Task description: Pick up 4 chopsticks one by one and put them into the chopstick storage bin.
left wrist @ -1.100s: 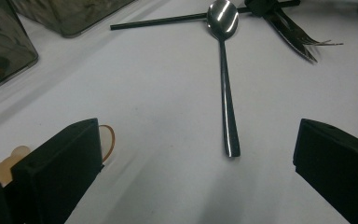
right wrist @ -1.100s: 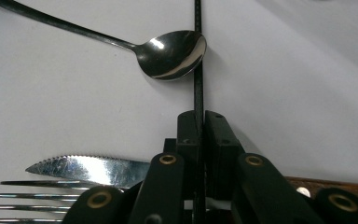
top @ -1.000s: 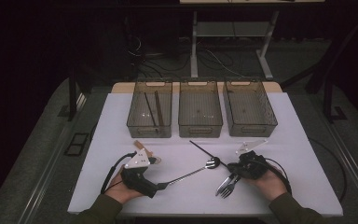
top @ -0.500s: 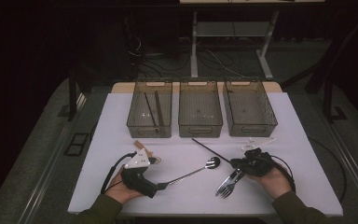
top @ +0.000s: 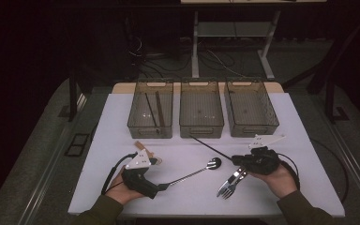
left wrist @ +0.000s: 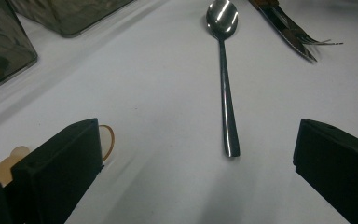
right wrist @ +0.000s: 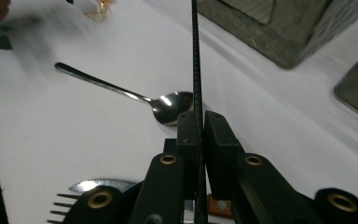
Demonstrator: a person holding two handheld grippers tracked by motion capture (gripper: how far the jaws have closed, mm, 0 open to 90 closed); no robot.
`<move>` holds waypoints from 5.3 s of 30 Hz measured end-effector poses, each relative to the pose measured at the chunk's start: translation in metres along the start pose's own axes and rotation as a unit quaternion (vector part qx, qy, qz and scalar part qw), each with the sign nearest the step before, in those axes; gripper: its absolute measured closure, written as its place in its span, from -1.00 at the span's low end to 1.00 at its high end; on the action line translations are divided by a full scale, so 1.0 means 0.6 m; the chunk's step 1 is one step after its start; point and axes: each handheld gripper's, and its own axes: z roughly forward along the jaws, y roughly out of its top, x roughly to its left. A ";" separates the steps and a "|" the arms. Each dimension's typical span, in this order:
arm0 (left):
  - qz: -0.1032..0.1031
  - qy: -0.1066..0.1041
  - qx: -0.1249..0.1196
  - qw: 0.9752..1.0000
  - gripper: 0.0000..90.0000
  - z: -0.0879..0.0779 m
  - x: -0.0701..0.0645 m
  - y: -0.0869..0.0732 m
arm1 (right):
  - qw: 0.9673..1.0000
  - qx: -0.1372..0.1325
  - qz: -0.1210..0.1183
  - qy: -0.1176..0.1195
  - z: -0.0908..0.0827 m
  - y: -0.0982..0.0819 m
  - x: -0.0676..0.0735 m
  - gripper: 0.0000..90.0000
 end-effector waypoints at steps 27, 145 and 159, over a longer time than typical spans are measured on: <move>-0.004 -0.001 -0.006 1.000 -1.00 0.001 0.000 0.000 | 0.999 -0.042 -0.006 0.010 0.043 0.096 0.013 0.88; -0.005 0.001 -0.017 1.000 -1.00 -0.003 0.002 0.001 | 0.999 -0.043 -0.017 0.005 0.135 0.220 0.003 -0.48; -0.006 0.004 -0.008 1.000 -1.00 -0.002 0.004 0.000 | 0.999 -0.045 0.001 -0.013 0.089 0.120 -0.008 -0.72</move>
